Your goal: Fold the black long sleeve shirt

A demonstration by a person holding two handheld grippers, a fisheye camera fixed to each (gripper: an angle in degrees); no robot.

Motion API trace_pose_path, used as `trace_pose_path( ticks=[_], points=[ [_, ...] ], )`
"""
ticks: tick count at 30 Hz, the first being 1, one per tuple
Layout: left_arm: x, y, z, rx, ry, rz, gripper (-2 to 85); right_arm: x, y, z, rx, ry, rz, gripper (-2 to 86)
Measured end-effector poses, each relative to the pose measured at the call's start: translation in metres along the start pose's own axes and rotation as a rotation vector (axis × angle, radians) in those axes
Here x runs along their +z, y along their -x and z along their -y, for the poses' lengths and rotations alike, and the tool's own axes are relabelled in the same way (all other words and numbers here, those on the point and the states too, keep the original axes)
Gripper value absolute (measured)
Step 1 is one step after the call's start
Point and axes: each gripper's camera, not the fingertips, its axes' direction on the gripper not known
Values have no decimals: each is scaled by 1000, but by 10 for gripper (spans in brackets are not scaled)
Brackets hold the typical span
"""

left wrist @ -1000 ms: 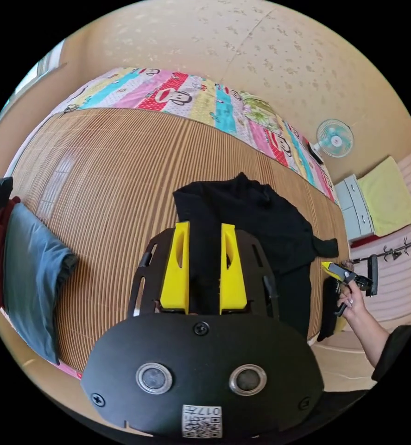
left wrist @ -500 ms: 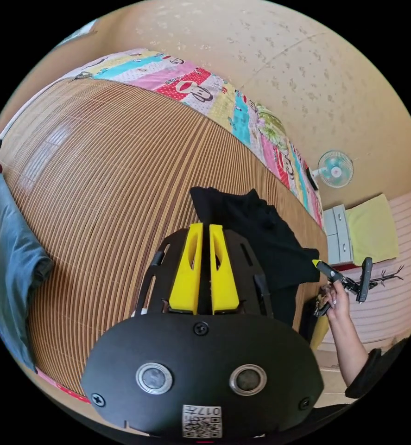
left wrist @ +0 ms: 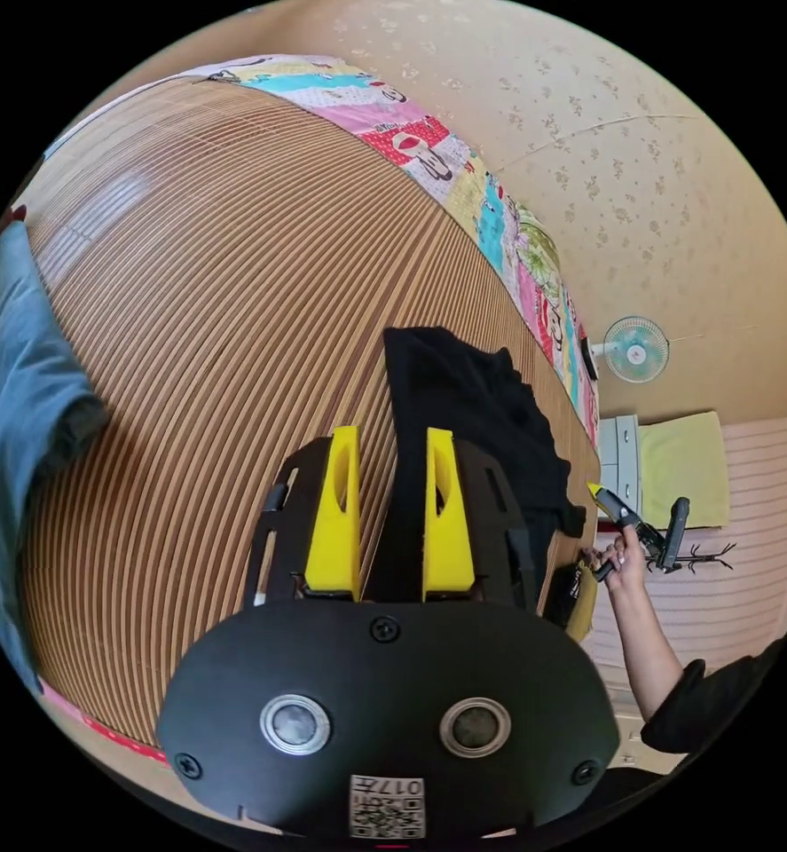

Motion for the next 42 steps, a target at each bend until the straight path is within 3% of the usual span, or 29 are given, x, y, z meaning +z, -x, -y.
trace_pose_path(
  ticks=[6, 14, 17, 19, 29, 36, 39, 42],
  points=[
    [12, -10, -80, 166, 136, 161, 95, 12, -60, -101, 114, 182, 12, 83],
    [13, -5, -53, 200, 192, 317, 11, 30, -59, -155, 112, 288, 38, 62],
    [-3, 13, -46, 188, 146, 316, 6, 29, -50, -153, 184, 293, -4, 48],
    [-15, 22, -40, 228, 99, 408, 5, 28, -39, -151, 181, 291, 19, 40],
    [-97, 131, -2, -9, -104, 405, 22, 3, 16, -149, 103, 237, 439, 33],
    [-108, 88, -19, 160, -165, 354, 44, -56, -162, -142, 632, -6, 293, 66],
    [-70, 54, -28, 234, -116, 251, 45, -58, -235, -129, 792, 22, 177, 86],
    [-14, 18, -36, 282, -38, 172, 46, -40, -280, -116, 872, 63, 242, 100]
  ],
)
